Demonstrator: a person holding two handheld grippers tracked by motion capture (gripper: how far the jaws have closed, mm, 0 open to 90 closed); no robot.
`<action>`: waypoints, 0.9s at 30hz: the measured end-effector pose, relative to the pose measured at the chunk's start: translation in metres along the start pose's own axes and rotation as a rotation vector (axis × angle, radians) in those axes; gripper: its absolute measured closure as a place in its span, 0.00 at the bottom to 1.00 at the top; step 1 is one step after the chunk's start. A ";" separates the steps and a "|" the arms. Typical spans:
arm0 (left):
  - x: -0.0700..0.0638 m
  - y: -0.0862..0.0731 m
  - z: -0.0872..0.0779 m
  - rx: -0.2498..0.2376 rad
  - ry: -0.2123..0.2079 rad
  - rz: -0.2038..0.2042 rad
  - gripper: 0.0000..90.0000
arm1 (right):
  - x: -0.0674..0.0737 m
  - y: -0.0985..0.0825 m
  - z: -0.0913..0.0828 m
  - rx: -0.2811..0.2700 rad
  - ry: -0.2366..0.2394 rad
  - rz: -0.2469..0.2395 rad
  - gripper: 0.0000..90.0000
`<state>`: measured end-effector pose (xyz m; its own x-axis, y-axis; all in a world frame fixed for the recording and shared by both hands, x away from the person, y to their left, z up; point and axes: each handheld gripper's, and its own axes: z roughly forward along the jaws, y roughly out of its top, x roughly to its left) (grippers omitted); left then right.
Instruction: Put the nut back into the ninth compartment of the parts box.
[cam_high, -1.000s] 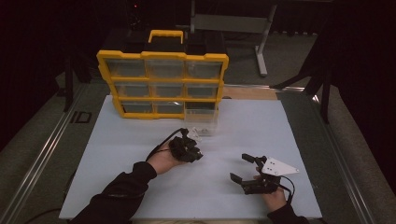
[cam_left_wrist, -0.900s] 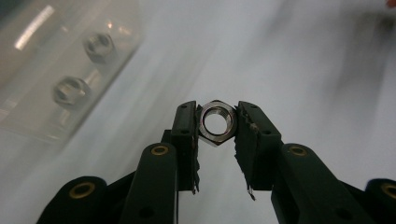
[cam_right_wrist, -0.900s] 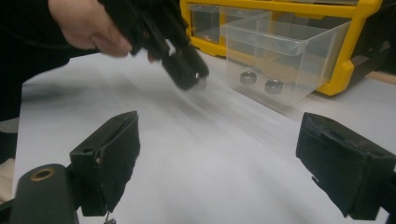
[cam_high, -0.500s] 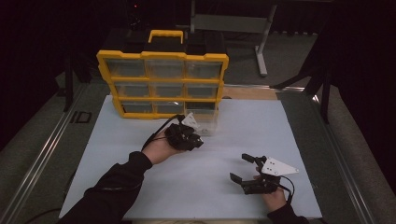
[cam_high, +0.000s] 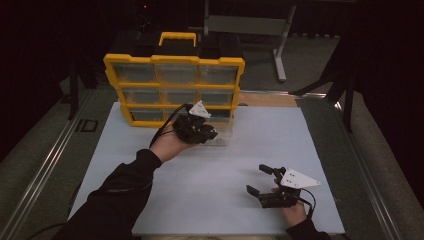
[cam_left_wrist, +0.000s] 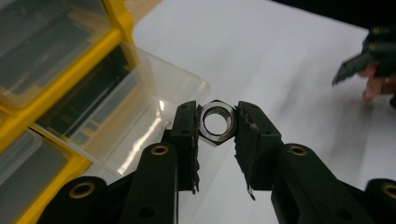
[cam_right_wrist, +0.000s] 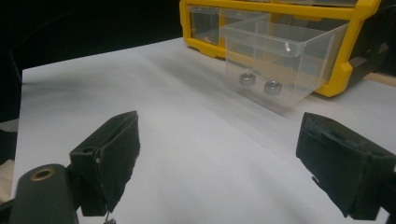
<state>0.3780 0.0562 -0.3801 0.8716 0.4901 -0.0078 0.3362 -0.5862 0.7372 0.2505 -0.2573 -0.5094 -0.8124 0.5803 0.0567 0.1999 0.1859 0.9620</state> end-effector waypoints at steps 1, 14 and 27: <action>0.000 0.000 0.000 0.000 0.000 0.000 0.77 | 0.000 0.000 0.000 0.001 0.000 -0.001 0.15; 0.022 0.017 0.007 -0.057 0.118 -0.101 0.77 | 0.000 0.000 0.001 0.002 0.001 0.001 0.15; 0.028 0.017 0.029 -0.047 0.170 -0.180 0.77 | 0.000 0.000 0.000 0.002 0.001 0.000 0.15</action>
<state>0.4180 0.0411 -0.3875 0.7253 0.6878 -0.0306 0.4599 -0.4510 0.7649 0.2508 -0.2571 -0.5099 -0.8130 0.5794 0.0572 0.2012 0.1874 0.9615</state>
